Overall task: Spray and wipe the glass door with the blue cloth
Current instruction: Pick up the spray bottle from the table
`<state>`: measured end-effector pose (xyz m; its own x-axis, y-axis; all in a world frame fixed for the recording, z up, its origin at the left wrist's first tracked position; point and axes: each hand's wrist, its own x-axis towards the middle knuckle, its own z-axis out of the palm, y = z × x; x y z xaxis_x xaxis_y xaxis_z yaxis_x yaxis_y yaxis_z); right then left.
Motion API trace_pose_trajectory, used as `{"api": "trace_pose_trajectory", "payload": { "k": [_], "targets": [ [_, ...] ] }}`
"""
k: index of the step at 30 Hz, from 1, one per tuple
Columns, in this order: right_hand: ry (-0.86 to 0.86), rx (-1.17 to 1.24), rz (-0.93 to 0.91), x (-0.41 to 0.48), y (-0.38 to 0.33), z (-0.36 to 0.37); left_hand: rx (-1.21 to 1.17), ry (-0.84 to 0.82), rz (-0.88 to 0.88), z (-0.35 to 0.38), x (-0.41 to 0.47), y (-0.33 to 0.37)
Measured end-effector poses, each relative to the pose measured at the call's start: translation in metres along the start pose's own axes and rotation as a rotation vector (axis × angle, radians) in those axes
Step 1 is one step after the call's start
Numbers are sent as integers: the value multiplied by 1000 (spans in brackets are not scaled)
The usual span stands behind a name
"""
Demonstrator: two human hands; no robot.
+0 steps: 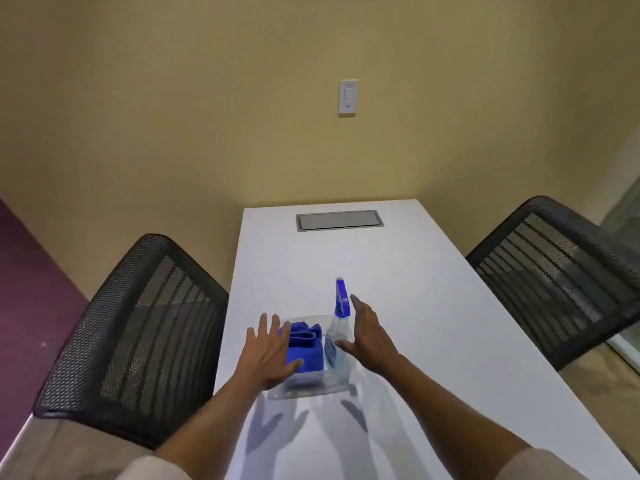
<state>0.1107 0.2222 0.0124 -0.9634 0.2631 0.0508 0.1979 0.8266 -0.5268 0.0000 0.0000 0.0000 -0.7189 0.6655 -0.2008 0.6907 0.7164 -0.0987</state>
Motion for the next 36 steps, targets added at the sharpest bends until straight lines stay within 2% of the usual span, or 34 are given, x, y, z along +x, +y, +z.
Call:
{"api": "trace_pose_trajectory", "payload": {
  "k": [5, 12, 28, 36],
  "targets": [
    [15, 313, 121, 24, 15, 21, -49, -140, -10, 36, 20, -1],
    [41, 580, 74, 54, 24, 44, -61, -233, -13, 72, 42, -4],
    [173, 684, 171, 56, 20, 71, -235, -250, 26, 99, 45, 1],
    [246, 699, 171, 54, 13, 75, -313, -195, 12, 105, 43, 1]
  ]
}}
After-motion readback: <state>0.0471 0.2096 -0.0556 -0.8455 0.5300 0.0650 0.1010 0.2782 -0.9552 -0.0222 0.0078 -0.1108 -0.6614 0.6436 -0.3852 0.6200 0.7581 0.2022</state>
